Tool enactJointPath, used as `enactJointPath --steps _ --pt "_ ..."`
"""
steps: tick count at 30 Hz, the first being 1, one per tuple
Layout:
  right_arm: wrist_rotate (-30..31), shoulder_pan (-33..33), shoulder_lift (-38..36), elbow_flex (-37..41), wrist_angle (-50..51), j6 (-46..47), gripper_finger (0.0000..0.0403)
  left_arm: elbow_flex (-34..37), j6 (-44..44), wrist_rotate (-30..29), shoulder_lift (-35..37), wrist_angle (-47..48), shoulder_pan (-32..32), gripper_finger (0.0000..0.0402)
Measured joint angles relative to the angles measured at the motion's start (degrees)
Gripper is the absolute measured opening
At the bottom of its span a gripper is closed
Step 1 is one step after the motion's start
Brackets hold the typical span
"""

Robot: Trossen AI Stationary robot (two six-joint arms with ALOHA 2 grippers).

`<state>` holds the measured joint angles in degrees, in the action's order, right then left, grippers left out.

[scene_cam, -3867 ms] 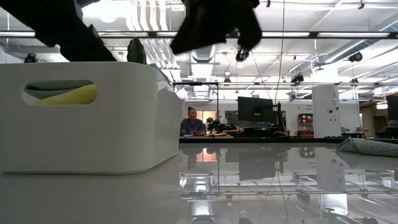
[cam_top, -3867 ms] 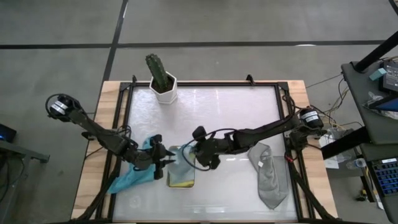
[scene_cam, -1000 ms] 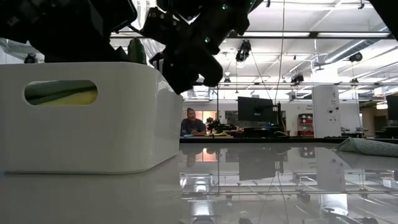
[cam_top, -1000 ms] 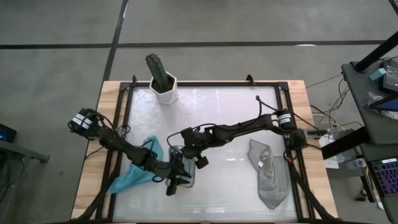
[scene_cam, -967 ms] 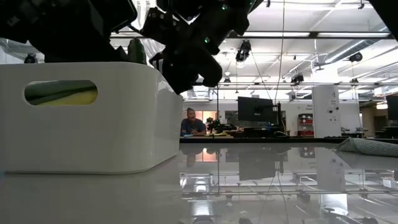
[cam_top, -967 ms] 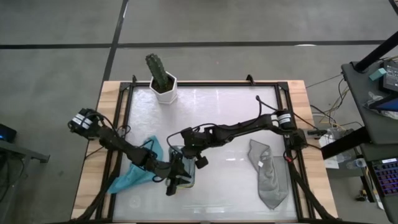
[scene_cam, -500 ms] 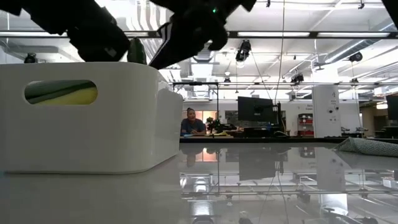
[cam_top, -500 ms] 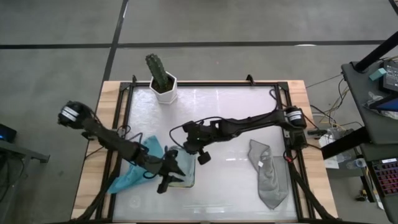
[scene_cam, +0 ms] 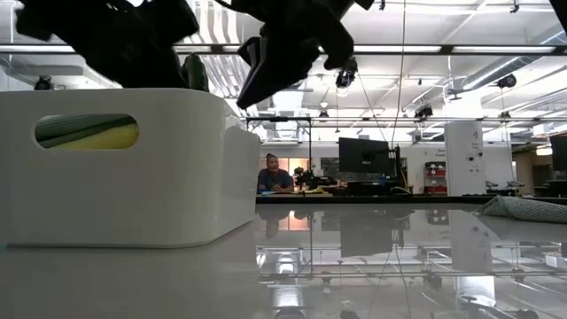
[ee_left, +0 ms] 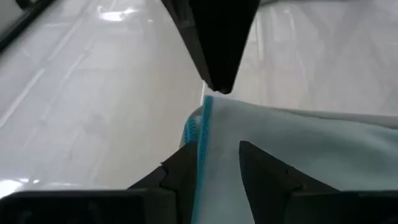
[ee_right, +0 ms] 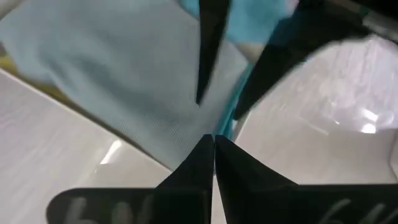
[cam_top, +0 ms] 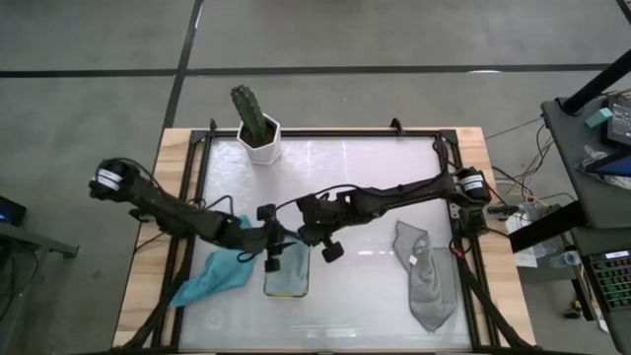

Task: Fold microfiber towels
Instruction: Put the light blue microfiber towel into the bin

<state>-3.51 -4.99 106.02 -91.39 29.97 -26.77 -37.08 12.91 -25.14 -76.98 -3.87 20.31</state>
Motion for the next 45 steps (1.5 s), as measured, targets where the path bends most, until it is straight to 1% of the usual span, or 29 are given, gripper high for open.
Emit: enactJointPath --steps 3,7,10,13,17,20,23,26,29,32,35,41,43,45 --pt "0.0 0.0 0.4 1.2 -0.7 0.1 0.0008 -0.2 -0.2 2.4 -2.9 -0.8 -1.2 0.0104" --pt "-0.1 0.0 1.0 4.0 -3.2 -0.1 0.0008 -0.4 0.3 2.6 -5.7 -1.5 -1.6 0.0104" --pt "0.4 0.0 1.1 5.6 -5.4 0.1 0.0008 -0.4 3.1 2.5 -6.2 -1.5 -2.0 0.0104" --pt "0.5 0.2 1.1 6.5 -7.6 0.2 0.0008 -0.2 5.8 2.5 -6.1 -1.1 -2.4 0.0104" --pt "0.5 0.3 1.0 7.5 -8.5 -0.1 0.0008 -0.5 5.7 2.5 -4.1 -0.7 -2.3 0.0104" --pt "0.5 0.3 1.0 8.0 -9.3 -0.2 0.0008 -0.7 5.7 2.6 -1.3 1.0 -2.3 0.0104" --pt "0.5 0.3 1.0 8.1 -9.4 -0.3 0.0008 -0.7 3.9 4.7 1.1 0.5 -2.0 0.0104" --pt "0.6 0.3 0.3 7.9 -9.3 -0.4 0.0008 -0.6 2.8 5.8 1.4 -1.2 -1.8 0.0104" --pt "0.7 0.0 -1.3 7.9 -9.2 -0.5 0.0008 -0.4 2.7 5.3 0.0 -3.5 -1.9 0.0104" --pt "0.5 -1.3 -2.7 7.9 -9.1 -0.3 0.0008 -0.1 1.9 4.9 -2.1 -5.6 -2.0 0.0104" --pt "-1.8 -3.5 -2.8 7.9 -8.8 0.4 0.0008 -0.2 0.1 4.7 -4.7 -9.1 -2.0 0.0104" --pt "-2.5 -8.8 -2.2 8.0 -10.4 6.9 0.0008 -1.1 -1.5 3.6 -8.2 -11.8 -2.0 0.0104" --pt "-2.5 -10.4 -1.2 7.9 -13.4 9.7 0.0008 -1.0 -1.6 3.6 -9.6 -12.9 -2.0 0.0104" --pt "-2.5 -11.6 0.0 7.6 -14.4 12.0 0.0008 -1.0 -1.8 3.6 -11.1 -13.5 -2.2 0.0104"
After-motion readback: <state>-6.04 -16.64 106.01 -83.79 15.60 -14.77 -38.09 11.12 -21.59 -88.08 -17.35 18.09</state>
